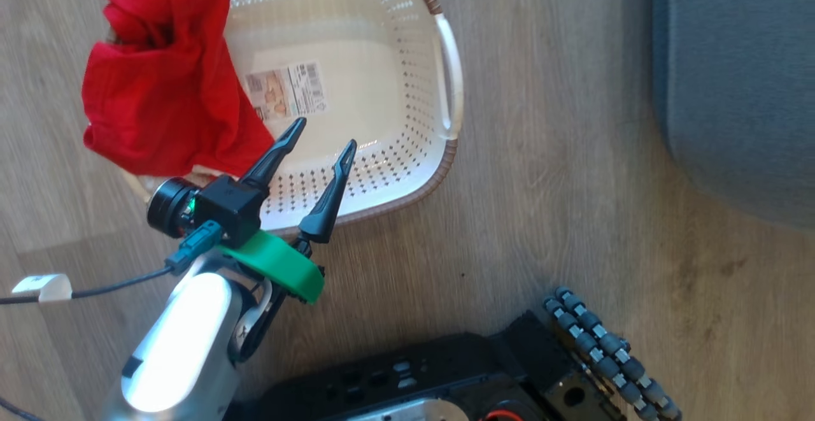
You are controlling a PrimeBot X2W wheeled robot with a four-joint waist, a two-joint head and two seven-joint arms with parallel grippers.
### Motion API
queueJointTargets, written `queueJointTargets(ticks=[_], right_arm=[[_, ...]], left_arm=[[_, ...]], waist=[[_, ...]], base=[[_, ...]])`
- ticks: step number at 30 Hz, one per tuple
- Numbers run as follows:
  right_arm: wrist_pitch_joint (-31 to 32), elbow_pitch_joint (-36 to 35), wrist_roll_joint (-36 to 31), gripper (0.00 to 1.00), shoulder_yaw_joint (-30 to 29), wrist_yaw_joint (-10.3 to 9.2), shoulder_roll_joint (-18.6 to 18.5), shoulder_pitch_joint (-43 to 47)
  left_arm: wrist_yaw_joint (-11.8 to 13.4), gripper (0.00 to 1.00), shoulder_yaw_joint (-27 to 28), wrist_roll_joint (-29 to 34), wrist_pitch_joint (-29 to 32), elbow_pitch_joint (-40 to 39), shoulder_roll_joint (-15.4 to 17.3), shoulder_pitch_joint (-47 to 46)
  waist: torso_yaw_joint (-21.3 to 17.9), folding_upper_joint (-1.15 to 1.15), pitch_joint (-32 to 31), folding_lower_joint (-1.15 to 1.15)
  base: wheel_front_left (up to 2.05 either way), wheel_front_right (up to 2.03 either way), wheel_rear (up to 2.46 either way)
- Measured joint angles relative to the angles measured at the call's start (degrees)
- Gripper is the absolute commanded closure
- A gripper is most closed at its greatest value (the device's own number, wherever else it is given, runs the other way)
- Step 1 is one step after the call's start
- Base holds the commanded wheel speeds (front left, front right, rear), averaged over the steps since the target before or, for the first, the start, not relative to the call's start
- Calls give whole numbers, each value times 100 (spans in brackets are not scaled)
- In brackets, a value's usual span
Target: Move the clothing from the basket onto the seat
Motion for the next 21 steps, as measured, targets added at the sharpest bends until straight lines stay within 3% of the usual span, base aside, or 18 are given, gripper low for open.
queueJointTargets(ticks=[4, 11, 16, 21], right_arm=[[-15, -45, -231, 0, 341, 0, 0, 214], [-14, 30, -257, 0, 1599, 0, 0, 1362], [-14, -608, 548, 0, 2528, 0, 49, 2415], [-14, -1383, 1467, 0, 3091, 0, 33, 3642]], left_arm=[[5, 0, 4, -44, -3, 75, -38, 1], [-19, 0, 23, -301, -7, 563, -381, 37], [-18, 0, 352, -468, -12, 797, -639, 287], [-14, 0, 800, -490, -12, 877, -823, 706]], waist=[[-86, 0, -315, -1], [-164, 0, -1199, -1], [-149, 1, -2011, -2], [-20, 1, -2846, -2]], base=[[0, 0, 0], [0, 0, 0], [0, 0, 0], [0, 0, 0]])
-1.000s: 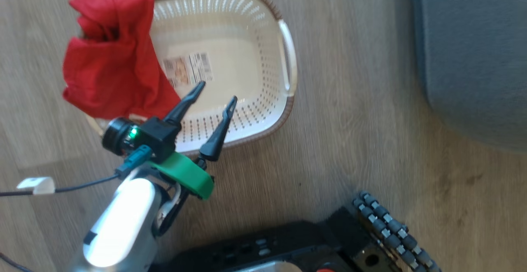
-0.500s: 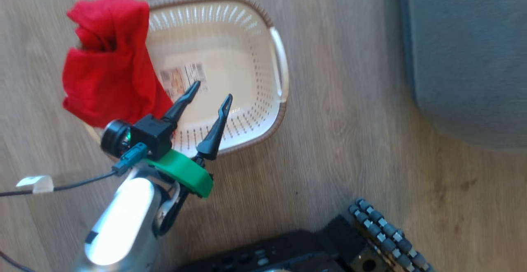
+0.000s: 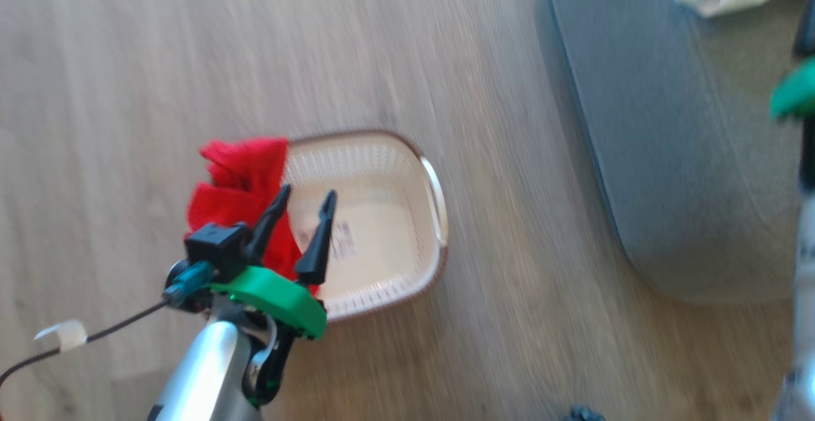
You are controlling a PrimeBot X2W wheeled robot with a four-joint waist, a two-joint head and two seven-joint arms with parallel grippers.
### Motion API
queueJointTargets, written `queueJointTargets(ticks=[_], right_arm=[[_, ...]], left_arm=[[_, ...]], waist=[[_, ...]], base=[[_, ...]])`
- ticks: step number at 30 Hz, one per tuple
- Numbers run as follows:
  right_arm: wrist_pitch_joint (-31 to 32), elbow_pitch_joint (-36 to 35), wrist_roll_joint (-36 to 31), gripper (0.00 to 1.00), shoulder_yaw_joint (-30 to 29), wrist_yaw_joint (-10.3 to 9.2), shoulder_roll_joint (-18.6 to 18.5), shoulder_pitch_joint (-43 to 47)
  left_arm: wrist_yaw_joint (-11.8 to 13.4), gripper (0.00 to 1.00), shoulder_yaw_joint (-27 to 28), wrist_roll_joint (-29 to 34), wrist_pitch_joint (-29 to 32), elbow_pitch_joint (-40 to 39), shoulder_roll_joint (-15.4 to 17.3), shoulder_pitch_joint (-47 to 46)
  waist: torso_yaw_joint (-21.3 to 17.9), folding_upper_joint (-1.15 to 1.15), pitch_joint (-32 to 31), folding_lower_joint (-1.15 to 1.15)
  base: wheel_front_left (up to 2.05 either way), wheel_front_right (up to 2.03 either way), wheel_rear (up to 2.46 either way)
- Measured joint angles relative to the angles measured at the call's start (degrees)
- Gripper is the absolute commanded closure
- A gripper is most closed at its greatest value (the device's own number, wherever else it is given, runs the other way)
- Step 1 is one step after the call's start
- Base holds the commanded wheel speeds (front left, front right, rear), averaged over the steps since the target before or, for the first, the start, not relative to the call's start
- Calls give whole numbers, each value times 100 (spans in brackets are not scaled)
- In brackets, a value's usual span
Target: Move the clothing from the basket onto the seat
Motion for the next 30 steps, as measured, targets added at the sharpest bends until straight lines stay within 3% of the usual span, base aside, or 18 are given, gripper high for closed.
queueJointTargets(ticks=[4, 9, 19, 23, 30], right_arm=[[0, -504, 528, 0, 236, 0, -12, 1123], [0, -994, 825, 0, 638, 0, 258, 2103], [0, -1452, 649, 0, 1034, -1, 767, 3218], [0, -1450, 450, 0, 1081, 0, 831, 3603], [0, -1384, 935, 0, 1354, 0, 846, 3821]], left_arm=[[4, 0, 392, 115, 0, 2, -97, 193], [3, 0, 837, 341, 0, 53, -126, 471], [-105, 0, 1492, 635, 0, 51, -177, 678], [-185, 0, 1591, 704, 0, 162, -201, 742], [-247, 0, 1611, 747, 0, 327, -218, 751]], waist=[[237, 0, -599, 0], [682, 0, -1139, 0], [1547, 0, -1731, 0], [1749, 0, -1873, 0], [1778, 0, -1903, 0]], base=[[0, 0, 0], [0, 0, 0], [0, 0, 0], [0, 0, 0], [0, 0, 0]])
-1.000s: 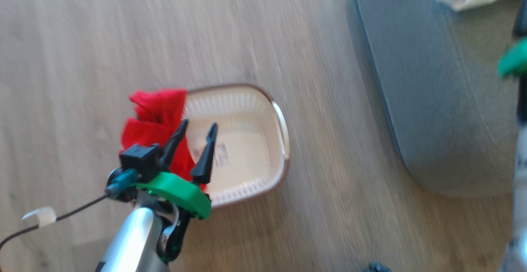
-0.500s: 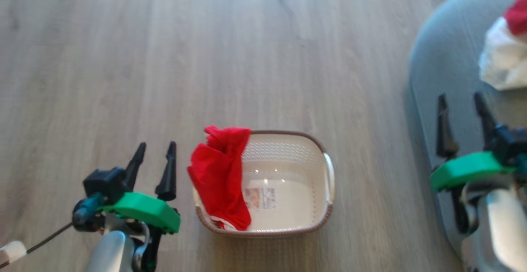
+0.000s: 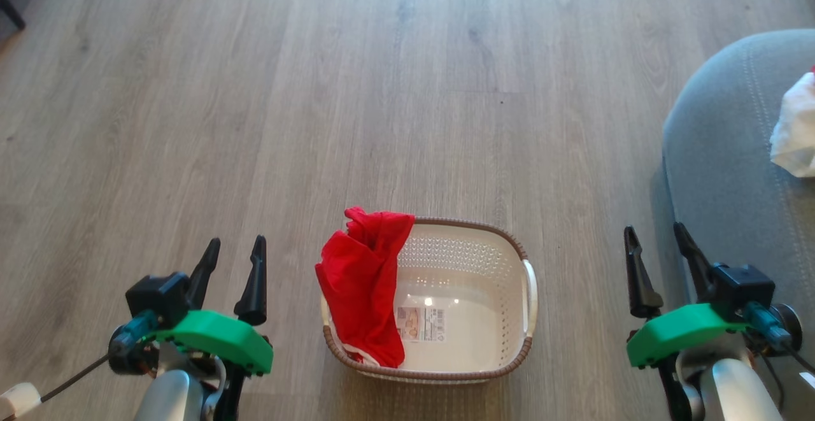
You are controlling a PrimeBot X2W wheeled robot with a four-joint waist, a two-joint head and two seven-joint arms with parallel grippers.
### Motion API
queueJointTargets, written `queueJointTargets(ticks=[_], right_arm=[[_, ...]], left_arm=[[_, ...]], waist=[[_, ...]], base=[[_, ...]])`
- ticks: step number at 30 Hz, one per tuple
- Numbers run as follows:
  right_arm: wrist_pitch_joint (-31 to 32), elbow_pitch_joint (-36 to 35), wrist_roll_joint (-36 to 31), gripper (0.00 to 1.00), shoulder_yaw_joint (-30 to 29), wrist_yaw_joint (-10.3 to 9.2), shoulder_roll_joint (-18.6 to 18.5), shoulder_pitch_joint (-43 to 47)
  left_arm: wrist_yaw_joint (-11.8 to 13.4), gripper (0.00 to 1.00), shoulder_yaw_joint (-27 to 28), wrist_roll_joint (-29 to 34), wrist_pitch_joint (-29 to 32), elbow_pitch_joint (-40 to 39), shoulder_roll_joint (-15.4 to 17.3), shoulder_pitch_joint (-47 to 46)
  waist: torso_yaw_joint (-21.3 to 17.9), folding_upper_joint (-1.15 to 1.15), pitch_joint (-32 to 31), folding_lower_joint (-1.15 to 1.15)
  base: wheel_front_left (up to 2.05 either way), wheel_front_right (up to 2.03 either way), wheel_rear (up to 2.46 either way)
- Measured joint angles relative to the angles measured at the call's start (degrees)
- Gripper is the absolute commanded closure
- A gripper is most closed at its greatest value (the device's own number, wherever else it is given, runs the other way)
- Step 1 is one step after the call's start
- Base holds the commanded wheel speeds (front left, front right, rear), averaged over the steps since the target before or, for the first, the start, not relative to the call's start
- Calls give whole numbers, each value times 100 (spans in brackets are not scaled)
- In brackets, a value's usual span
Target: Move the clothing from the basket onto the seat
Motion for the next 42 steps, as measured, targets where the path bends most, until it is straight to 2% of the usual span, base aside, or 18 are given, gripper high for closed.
queueJointTargets(ticks=[13, 27, 33, 42], right_arm=[[0, 9, 132, 0, 167, -1, 5, 1], [0, 5, 138, 0, 182, -1, 5, -4], [0, -152, 137, 0, 169, -1, 7, -119], [0, -398, 118, 0, 200, 0, 4, -903]], left_arm=[[-3, 0, -31, -51, 0, 99, -23, -5], [-3, 0, -74, -51, 0, 144, -25, -23], [5, 0, -266, 37, 0, 569, -27, -336], [88, 0, -542, 338, 0, 1844, -46, -1650]], waist=[[-313, 0, 53, 0], [-461, 0, 178, 0], [-472, 0, 592, 1], [-532, 0, 1683, 3]], base=[[0, 0, 0], [0, 0, 0], [0, 0, 0], [0, 0, 0]])
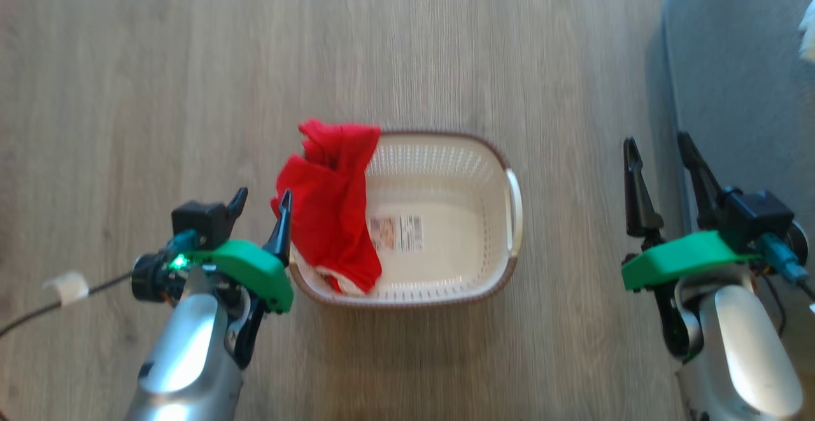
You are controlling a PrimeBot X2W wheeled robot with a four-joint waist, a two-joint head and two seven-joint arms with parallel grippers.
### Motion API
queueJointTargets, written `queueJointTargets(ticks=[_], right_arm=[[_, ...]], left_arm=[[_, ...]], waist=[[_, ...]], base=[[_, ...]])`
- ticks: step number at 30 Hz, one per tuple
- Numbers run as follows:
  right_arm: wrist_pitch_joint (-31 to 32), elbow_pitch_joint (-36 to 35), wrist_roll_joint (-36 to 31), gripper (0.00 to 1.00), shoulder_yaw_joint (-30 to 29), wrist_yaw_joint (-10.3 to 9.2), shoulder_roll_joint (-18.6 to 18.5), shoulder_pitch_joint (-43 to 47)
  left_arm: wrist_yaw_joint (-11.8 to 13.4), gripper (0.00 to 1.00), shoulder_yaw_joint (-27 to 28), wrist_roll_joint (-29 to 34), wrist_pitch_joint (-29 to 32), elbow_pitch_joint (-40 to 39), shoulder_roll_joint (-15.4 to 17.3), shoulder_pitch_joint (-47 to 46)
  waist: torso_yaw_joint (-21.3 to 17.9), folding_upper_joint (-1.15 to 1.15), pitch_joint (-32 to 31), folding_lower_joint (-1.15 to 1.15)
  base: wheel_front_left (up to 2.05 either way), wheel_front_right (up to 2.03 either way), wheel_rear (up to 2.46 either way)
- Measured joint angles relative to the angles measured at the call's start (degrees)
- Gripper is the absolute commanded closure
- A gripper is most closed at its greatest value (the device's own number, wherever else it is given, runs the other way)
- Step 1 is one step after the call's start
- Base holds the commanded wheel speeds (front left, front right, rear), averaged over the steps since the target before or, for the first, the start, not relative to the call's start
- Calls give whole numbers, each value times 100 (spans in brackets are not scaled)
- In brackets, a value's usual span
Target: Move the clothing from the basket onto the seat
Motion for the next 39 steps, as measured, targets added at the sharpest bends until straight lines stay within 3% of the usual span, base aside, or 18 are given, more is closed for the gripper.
queueJointTargets(ticks=[5, 16, 25, 39], right_arm=[[0, -55, 7, 0, 25, -1, -1, -230], [0, -136, 21, 0, 20, -1, -2, -434], [0, -216, 73, 0, 21, -1, -2, -591], [0, -321, 71, 0, 7, -1, -2, -772]], left_arm=[[66, 0, -30, 174, 0, 851, 8, -537], [192, 0, 24, 224, 0, 1982, 135, -1385], [221, 0, 58, 229, 0, 2538, 234, -1836], [265, 0, -14, 275, 0, 2709, 303, -2288]], waist=[[-104, 0, 551, 0], [-370, 0, 1137, -1], [-492, 0, 1555, -1], [-570, 0, 2080, -2]], base=[[0, 0, 0], [0, 0, 0], [0, 0, 0], [0, 0, 0]])
